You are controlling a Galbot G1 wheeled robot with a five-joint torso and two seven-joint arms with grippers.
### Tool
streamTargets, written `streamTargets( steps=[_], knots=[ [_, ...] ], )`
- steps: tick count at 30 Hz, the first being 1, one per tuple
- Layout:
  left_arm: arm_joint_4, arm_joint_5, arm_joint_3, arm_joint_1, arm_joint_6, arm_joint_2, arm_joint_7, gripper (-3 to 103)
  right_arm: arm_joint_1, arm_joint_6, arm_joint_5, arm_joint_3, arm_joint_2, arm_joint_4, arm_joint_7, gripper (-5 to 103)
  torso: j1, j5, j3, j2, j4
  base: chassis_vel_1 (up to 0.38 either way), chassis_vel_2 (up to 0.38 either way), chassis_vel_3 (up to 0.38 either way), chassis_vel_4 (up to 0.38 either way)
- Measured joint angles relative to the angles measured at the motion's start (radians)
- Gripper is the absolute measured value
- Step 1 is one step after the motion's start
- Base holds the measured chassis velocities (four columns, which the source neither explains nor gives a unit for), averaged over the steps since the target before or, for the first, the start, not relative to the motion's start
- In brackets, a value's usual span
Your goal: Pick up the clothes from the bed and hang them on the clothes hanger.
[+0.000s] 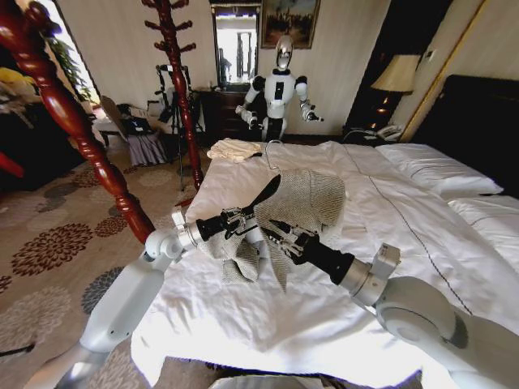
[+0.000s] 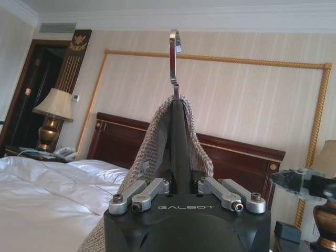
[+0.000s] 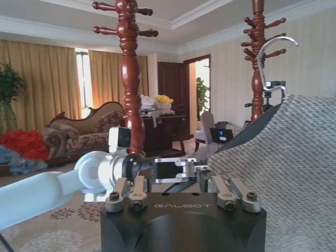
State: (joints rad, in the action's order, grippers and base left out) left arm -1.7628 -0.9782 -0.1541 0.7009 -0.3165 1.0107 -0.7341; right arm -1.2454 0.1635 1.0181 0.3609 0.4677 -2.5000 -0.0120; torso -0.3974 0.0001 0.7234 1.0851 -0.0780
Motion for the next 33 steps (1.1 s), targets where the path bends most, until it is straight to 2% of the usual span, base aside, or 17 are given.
streamTargets(
  steps=[1, 4, 5, 6, 7, 10, 11, 13, 15, 16, 19, 24, 27, 29, 31, 32, 33],
  knots=[
    [0.012, 0.000, 0.004, -0.008, 0.006, 0.003, -0.009, 18, -0.001, -0.004, 0.001, 0.000, 0.000, 0.000, -0.022, 50, 0.000, 0.0000, 0.000, 0.000, 0.0000, 0.000, 0.000, 0.000, 0.000],
    [0.052, 0.001, 0.010, -0.025, 0.028, 0.013, -0.059, 18, -0.001, -0.029, 0.033, 0.034, -0.001, 0.000, -0.103, 66, 0.000, -0.0001, 0.000, 0.000, 0.0001, 0.000, 0.000, 0.000, 0.000],
    [0.052, 0.001, 0.010, -0.025, 0.028, 0.013, -0.059, 18, -0.001, -0.029, 0.033, 0.034, -0.001, 0.000, -0.103, 66, 0.000, -0.0001, 0.000, 0.000, 0.0001, 0.000, 0.000, 0.000, 0.000],
    [0.064, 0.004, 0.010, -0.028, 0.035, 0.015, -0.077, 18, 0.001, -0.037, 0.046, 0.051, -0.002, 0.000, -0.126, 71, 0.000, 0.0000, 0.000, 0.000, 0.0000, 0.000, 0.000, 0.000, 0.000],
    [0.080, 0.011, 0.010, -0.032, 0.045, 0.018, -0.103, 18, 0.006, -0.046, 0.053, 0.068, -0.003, 0.000, -0.143, 71, 0.000, 0.0000, 0.000, 0.000, 0.0000, 0.000, 0.000, 0.000, 0.000],
    [0.130, 0.028, 0.009, -0.041, 0.079, 0.017, -0.183, 18, 0.036, -0.063, 0.035, 0.118, -0.017, 0.000, -0.159, 88, 0.000, -0.0001, 0.000, 0.000, 0.0000, 0.000, 0.000, 0.000, 0.000],
    [0.130, 0.028, 0.009, -0.041, 0.079, 0.017, -0.183, 18, 0.036, -0.063, 0.035, 0.118, -0.017, 0.000, -0.159, 88, 0.000, -0.0001, 0.000, 0.000, 0.0000, 0.000, 0.000, 0.000, 0.000],
    [0.155, 0.031, 0.004, -0.046, 0.094, 0.009, -0.222, 18, 0.057, -0.067, 0.011, 0.151, -0.029, 0.000, -0.158, 97, 0.000, -0.0003, 0.000, 0.000, 0.0001, 0.000, 0.000, 0.000, 0.000],
    [0.170, 0.032, -0.006, -0.050, 0.099, 0.000, -0.248, 18, 0.071, -0.081, 0.012, 0.165, -0.038, 0.000, -0.130, 99, 0.000, -0.0002, 0.000, 0.000, 0.0001, 0.000, 0.000, 0.000, 0.000],
    [0.176, 0.032, -0.014, -0.052, 0.100, -0.005, -0.263, 18, 0.079, -0.088, 0.019, 0.169, -0.043, 0.000, -0.088, 100, 0.000, -0.0002, 0.000, 0.000, 0.0001, 0.000, 0.000, 0.000, 0.000],
    [0.182, 0.031, -0.028, -0.055, 0.103, -0.016, -0.287, 18, 0.093, -0.097, 0.042, 0.174, -0.050, 0.003, -0.054, 100, 0.000, -0.0002, 0.000, 0.000, 0.0001, 0.000, 0.000, 0.000, 0.000],
    [0.189, 0.027, -0.054, -0.055, 0.113, -0.050, -0.337, 18, 0.123, -0.106, 0.061, 0.199, -0.070, 0.060, -0.063, 100, 0.000, 0.0001, 0.000, 0.000, 0.0001, 0.000, 0.000, 0.000, 0.000],
    [0.189, 0.025, -0.075, -0.042, 0.117, -0.077, -0.371, 18, 0.157, -0.113, 0.122, 0.221, -0.117, 0.132, -0.158, 100, 0.000, 0.0000, 0.000, 0.000, 0.0003, 0.000, 0.000, 0.000, 0.000],
    [0.189, 0.025, -0.078, -0.040, 0.118, -0.080, -0.376, 18, 0.162, -0.113, 0.138, 0.226, -0.130, 0.149, -0.184, 100, 0.000, -0.0001, 0.000, 0.000, 0.0003, 0.000, 0.000, 0.000, 0.000],
    [0.186, 0.026, -0.090, -0.031, 0.120, -0.091, -0.396, 18, 0.191, -0.123, 0.211, 0.226, -0.175, 0.215, -0.331, 100, 0.000, -0.0001, 0.000, 0.000, 0.0001, 0.000, 0.000, 0.000, 0.000],
    [0.186, 0.026, -0.090, -0.031, 0.120, -0.091, -0.396, 18, 0.191, -0.123, 0.211, 0.226, -0.175, 0.215, -0.331, 100, 0.000, -0.0001, 0.000, 0.000, 0.0001, 0.000, 0.000, 0.000, 0.000],
    [0.184, 0.027, -0.092, -0.027, 0.120, -0.094, -0.403, 18, 0.207, -0.134, 0.236, 0.216, -0.196, 0.249, -0.410, 100, 0.000, -0.0001, 0.000, 0.000, 0.0002, 0.000, 0.000, 0.000, 0.000]
  ],
)
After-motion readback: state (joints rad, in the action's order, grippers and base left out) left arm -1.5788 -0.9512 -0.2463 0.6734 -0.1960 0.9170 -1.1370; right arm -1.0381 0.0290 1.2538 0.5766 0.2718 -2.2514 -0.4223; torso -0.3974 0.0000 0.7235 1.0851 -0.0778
